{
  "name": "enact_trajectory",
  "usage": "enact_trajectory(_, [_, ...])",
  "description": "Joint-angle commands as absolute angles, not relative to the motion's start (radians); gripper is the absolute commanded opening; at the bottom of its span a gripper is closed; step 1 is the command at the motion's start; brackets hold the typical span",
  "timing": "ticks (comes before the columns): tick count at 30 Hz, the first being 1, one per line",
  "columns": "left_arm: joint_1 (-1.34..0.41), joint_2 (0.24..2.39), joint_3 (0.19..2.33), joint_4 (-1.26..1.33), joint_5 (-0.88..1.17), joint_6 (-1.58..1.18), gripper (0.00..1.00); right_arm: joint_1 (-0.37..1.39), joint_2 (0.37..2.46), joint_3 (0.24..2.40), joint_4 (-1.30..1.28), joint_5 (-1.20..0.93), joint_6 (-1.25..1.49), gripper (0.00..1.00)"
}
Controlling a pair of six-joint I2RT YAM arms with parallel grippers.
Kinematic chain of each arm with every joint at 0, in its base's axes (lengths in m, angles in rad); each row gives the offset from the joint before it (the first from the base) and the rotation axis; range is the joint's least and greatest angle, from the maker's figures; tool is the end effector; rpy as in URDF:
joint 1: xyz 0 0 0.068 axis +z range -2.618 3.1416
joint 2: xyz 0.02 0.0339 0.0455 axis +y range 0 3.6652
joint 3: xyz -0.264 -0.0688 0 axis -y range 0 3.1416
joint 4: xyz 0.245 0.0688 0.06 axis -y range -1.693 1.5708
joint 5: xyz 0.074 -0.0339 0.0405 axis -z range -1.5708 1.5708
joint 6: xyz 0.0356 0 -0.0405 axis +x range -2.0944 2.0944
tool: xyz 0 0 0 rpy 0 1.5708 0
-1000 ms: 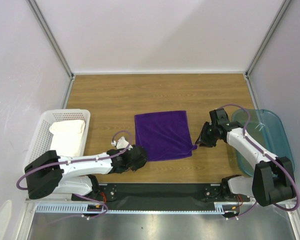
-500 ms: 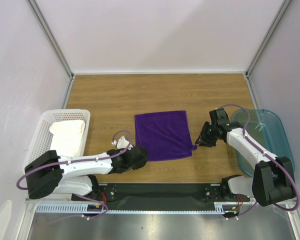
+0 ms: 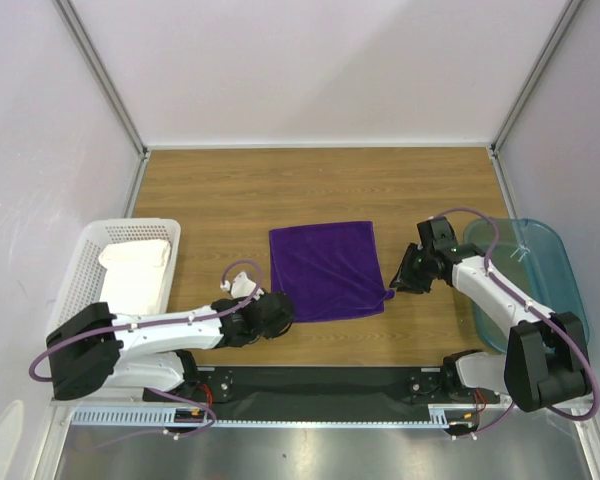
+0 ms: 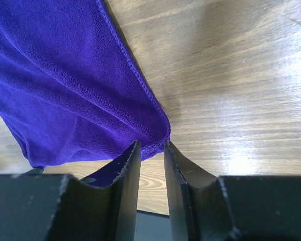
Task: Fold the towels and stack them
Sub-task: Fold the towel
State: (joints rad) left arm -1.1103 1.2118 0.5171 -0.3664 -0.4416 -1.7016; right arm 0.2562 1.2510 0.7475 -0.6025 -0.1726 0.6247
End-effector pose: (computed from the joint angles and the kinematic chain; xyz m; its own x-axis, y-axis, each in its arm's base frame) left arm 0.1050 -0.1775 0.1572 -0.6605 -0.6855 -0.3062 -0.4781 0.6985 -0.5324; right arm 0.2204 0.0641 0.2010 -0.8910 0.3622 -0.2738 0.2428 0.8897 0.3867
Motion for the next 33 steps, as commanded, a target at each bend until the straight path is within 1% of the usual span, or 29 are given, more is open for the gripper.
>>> enact_trajectory(1, [-1.118,1.170,0.514,-0.383,-0.491,-1.720,0.00,0.267,1.264,0.735,-0.571,-0.161,0.640,0.31])
enact_trajectory(8, [-1.117,1.151,0.497,-0.382,-0.500,-1.713,0.00,0.288,1.272,0.744,-0.595,-0.164,0.650,0.35])
enact_trajectory(10, [-1.118,1.146,0.492,-0.377,-0.503,-1.706,0.00,0.302,1.264,0.746,-0.610,-0.156,0.655,0.41])
enact_trajectory(12, [-1.118,1.140,0.489,-0.376,-0.503,-1.704,0.00,0.310,1.259,0.744,-0.620,-0.149,0.660,0.42])
enact_trajectory(13, [-1.118,1.137,0.485,-0.374,-0.506,-1.703,0.01,0.314,1.259,0.739,-0.617,-0.152,0.661,0.46])
enact_trajectory(15, [-1.118,1.126,0.479,-0.370,-0.506,-1.701,0.00,0.325,1.265,0.736,-0.611,-0.149,0.672,0.47])
enact_trajectory(16, [-1.118,1.123,0.474,-0.367,-0.508,-1.700,0.00,0.330,1.270,0.736,-0.607,-0.146,0.675,0.44])
enact_trajectory(18, [-1.118,1.109,0.465,-0.368,-0.511,-1.701,0.00,0.345,1.279,0.738,-0.598,-0.135,0.681,0.32])
enact_trajectory(19, [-1.118,1.101,0.460,-0.371,-0.514,-1.701,0.00,0.351,1.287,0.738,-0.595,-0.130,0.687,0.21])
enact_trajectory(22, [-1.118,1.069,0.457,-0.386,-0.531,-1.695,0.00,0.365,1.290,0.738,-0.606,-0.109,0.693,0.00])
enact_trajectory(30, [-1.109,0.957,0.480,-0.489,-0.617,-1.646,0.00,0.370,1.206,0.788,-0.660,-0.081,0.719,0.00])
enact_trajectory(33, [-1.091,0.925,0.486,-0.531,-0.617,-1.623,0.00,0.371,1.178,0.801,-0.661,-0.089,0.727,0.00])
